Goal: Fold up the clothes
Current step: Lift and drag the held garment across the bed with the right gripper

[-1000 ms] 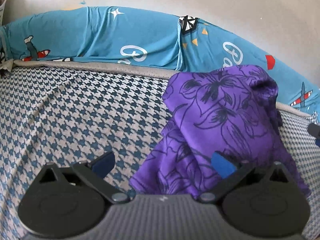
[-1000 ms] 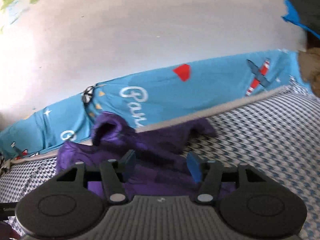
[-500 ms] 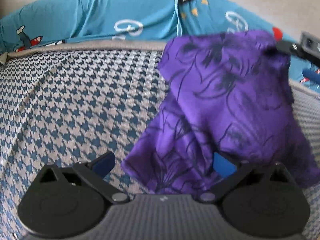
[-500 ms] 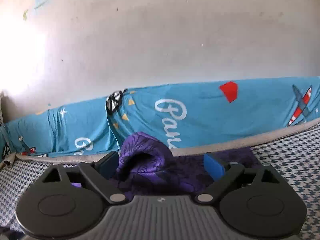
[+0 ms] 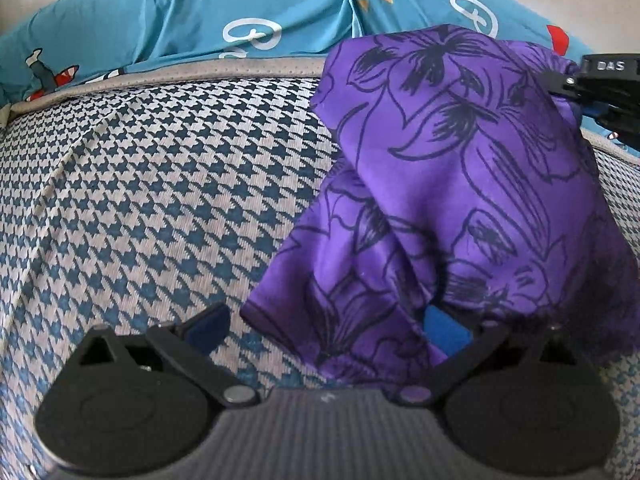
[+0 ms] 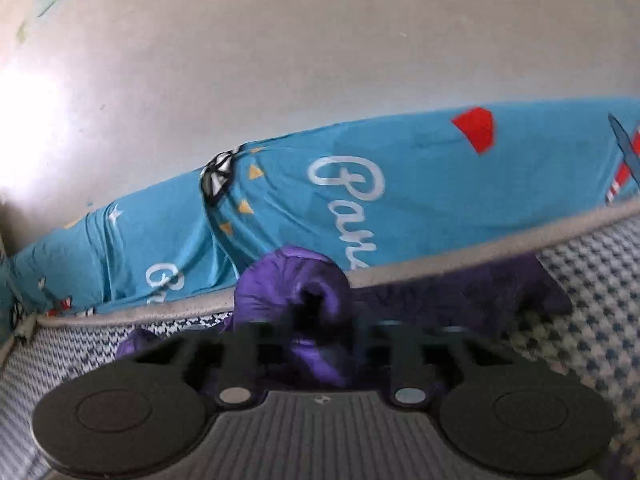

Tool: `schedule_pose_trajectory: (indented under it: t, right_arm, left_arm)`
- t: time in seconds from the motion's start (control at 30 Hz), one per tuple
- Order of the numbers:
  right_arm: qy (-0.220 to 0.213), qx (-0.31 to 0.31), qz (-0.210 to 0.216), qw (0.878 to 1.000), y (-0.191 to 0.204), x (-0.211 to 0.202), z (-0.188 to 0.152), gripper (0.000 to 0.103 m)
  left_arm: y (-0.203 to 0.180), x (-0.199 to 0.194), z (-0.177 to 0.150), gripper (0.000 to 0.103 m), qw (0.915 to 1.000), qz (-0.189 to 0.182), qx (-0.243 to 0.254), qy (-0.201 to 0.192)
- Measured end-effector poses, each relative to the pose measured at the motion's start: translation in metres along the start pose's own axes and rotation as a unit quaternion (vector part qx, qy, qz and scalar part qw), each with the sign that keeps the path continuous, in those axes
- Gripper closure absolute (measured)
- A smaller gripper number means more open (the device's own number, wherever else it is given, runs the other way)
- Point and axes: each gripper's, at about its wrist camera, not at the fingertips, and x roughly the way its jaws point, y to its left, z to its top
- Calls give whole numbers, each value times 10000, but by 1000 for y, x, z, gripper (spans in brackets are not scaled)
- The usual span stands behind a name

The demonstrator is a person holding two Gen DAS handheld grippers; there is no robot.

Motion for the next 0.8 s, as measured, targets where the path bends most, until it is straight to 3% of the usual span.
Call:
schedule_pose_trajectory:
  t: [0.23, 0.47, 0.6, 0.8]
  right_arm:
    - [-500, 638, -157, 9966, -3, -66, 0, 89]
    - [-891, 914, 141, 9917, -22, -154, -24, 89]
    - [-804, 949, 255, 9919, -27, -191, -54, 89]
    - [-312, 554, 548, 9965, -10, -222, -92, 90]
  left_arm:
    - [9, -23, 4, 0, 9989, -133, -148, -413]
    - [31, -44, 11, 0, 9948, -75, -537, -859]
    - [39, -47, 8, 0, 9933, 22, -660, -950]
    - [43, -60, -24, 0, 9925, -38, -690, -1007]
